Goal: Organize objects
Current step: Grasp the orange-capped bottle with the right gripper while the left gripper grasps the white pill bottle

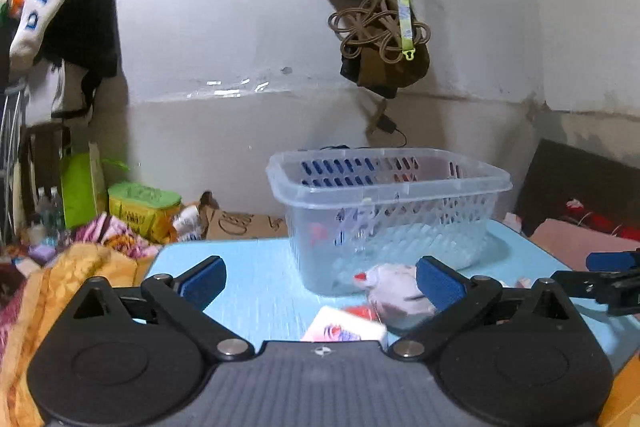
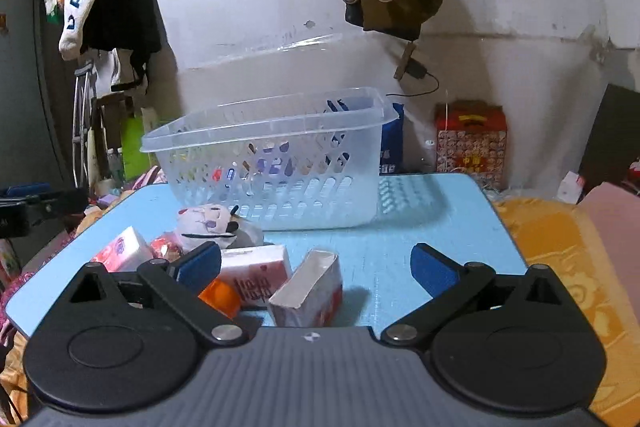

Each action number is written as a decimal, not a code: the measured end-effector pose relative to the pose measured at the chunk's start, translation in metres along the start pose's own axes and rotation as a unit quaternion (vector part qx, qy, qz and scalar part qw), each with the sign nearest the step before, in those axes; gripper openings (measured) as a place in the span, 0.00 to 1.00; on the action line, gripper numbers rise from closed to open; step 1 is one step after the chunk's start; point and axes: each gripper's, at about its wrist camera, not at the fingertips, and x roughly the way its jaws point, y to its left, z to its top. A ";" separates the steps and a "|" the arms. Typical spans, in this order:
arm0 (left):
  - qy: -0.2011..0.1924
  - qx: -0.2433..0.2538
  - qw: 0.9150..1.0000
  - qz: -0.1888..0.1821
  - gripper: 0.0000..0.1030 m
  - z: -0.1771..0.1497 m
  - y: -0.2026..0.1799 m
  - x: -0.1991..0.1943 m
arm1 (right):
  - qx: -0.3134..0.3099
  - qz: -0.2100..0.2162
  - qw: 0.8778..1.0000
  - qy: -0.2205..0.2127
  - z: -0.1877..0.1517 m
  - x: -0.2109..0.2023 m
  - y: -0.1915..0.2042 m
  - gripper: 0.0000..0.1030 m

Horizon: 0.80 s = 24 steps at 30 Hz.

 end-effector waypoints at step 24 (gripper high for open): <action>0.080 -0.026 0.996 -0.012 0.92 -0.036 0.013 0.012 | -0.016 0.085 0.995 0.054 -0.008 -0.002 0.030 0.81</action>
